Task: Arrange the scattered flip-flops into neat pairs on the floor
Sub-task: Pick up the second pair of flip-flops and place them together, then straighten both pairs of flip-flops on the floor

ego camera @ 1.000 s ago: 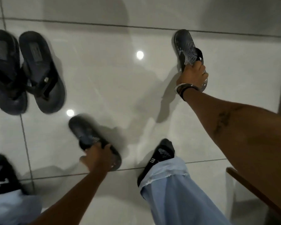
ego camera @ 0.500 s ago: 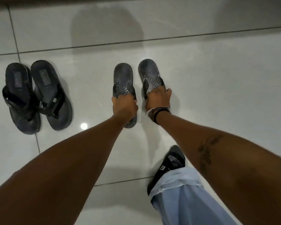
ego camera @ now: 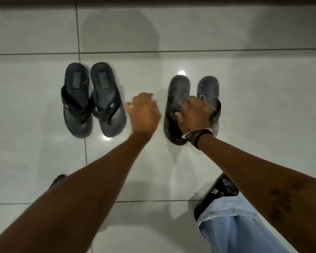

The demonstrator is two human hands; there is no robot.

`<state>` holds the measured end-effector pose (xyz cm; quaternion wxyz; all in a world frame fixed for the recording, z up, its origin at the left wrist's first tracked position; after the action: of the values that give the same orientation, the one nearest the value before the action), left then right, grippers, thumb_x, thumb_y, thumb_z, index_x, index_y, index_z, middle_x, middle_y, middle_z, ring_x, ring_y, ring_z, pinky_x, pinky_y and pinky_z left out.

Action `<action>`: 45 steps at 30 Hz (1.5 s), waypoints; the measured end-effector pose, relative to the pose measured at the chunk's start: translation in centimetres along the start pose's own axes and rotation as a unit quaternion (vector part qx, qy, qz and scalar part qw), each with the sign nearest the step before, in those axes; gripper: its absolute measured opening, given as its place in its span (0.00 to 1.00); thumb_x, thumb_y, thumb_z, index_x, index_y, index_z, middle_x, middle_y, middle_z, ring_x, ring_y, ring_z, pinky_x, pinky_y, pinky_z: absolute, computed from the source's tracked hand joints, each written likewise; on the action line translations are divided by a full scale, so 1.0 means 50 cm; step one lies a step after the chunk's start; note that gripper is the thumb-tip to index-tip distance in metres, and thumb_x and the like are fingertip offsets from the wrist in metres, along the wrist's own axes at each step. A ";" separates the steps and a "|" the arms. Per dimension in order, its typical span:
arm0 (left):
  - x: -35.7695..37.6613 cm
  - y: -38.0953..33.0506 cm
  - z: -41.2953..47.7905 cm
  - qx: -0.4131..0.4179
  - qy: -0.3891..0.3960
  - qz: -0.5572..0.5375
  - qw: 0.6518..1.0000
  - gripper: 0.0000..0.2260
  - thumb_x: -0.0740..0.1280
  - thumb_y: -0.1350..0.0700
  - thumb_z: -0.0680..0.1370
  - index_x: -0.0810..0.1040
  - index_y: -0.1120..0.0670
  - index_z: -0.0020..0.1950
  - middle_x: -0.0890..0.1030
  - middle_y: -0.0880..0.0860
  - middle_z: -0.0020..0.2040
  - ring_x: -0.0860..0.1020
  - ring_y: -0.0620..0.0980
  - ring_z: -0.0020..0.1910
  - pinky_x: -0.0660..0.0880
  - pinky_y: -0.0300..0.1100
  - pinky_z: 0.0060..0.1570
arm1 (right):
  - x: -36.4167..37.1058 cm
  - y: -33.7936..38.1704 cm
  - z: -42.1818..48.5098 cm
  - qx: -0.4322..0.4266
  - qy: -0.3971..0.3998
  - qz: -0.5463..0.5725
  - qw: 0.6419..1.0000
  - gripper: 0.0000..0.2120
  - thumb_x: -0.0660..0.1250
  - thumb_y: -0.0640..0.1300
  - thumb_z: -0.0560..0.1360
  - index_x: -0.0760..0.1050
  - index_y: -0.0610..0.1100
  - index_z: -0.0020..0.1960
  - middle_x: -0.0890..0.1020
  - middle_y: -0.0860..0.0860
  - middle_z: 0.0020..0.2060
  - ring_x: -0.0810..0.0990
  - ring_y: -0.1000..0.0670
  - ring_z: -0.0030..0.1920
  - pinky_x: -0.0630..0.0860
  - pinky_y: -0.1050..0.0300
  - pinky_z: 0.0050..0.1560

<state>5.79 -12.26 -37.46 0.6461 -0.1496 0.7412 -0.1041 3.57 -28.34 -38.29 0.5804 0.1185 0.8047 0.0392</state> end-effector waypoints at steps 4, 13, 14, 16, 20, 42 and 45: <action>-0.071 0.215 0.064 -0.179 0.023 0.151 0.972 0.28 0.58 0.43 0.78 0.67 0.61 0.71 0.72 0.62 0.68 0.70 0.62 0.66 0.60 0.62 0.66 | 0.046 0.148 0.051 -0.074 0.148 0.002 0.986 0.37 0.69 0.55 0.74 0.57 0.43 0.77 0.55 0.41 0.78 0.55 0.42 0.77 0.53 0.42 0.75; -0.077 0.354 0.126 -0.253 0.171 0.113 0.945 0.10 0.64 0.48 0.75 0.79 0.52 0.48 0.84 0.56 0.50 0.79 0.60 0.56 0.60 0.57 0.68 | 0.187 0.260 0.103 0.056 0.206 -0.060 0.975 0.39 0.64 0.44 0.80 0.40 0.47 0.79 0.38 0.41 0.78 0.42 0.39 0.78 0.53 0.42 0.77; -0.075 0.354 0.127 -0.242 0.171 0.113 0.948 0.08 0.64 0.49 0.75 0.78 0.52 0.47 0.84 0.55 0.49 0.80 0.59 0.53 0.60 0.57 0.67 | 0.190 0.258 0.102 0.057 0.205 -0.066 0.975 0.41 0.65 0.43 0.80 0.39 0.47 0.79 0.37 0.41 0.78 0.41 0.39 0.78 0.53 0.42 0.77; -0.076 0.365 0.131 -0.221 0.172 0.114 0.953 0.06 0.64 0.50 0.76 0.74 0.52 0.43 0.83 0.54 0.45 0.80 0.58 0.49 0.59 0.56 0.65 | 0.190 0.259 0.101 0.053 0.219 -0.070 0.972 0.48 0.71 0.46 0.75 0.38 0.47 0.79 0.37 0.41 0.78 0.41 0.38 0.78 0.52 0.41 0.77; -0.094 0.397 0.149 -0.206 0.174 0.129 0.954 0.07 0.64 0.51 0.76 0.74 0.53 0.42 0.79 0.53 0.38 0.80 0.58 0.46 0.60 0.56 0.65 | 0.184 0.264 0.103 0.057 0.236 -0.092 0.966 0.57 0.77 0.53 0.68 0.37 0.46 0.79 0.36 0.40 0.78 0.41 0.37 0.78 0.53 0.41 0.77; -0.112 0.430 0.187 -0.212 0.137 0.158 0.955 0.14 0.61 0.48 0.77 0.79 0.58 0.47 0.82 0.62 0.51 0.75 0.64 0.60 0.51 0.65 0.73 | 0.151 0.262 0.109 0.052 0.268 -0.057 0.960 0.45 0.69 0.51 0.76 0.41 0.45 0.79 0.38 0.41 0.78 0.41 0.40 0.79 0.48 0.39 0.77; -0.106 0.367 0.175 -0.175 0.056 0.177 0.967 0.28 0.56 0.39 0.77 0.76 0.62 0.60 0.76 0.65 0.64 0.70 0.66 0.66 0.54 0.67 0.71 | 0.094 0.218 0.121 0.073 0.164 -0.015 0.984 0.42 0.68 0.55 0.75 0.50 0.42 0.79 0.44 0.41 0.79 0.48 0.43 0.79 0.49 0.40 0.77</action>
<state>13.46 7.11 -40.17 0.5751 -0.1204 0.7978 0.1351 9.45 -17.09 -42.41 0.4311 0.1408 0.8912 -0.0094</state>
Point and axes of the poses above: each hand's wrist, its own z-axis towards the middle knuckle, its own x-axis out of the palm, y = z × x, the point moved 3 cm from there along z, towards the middle knuckle
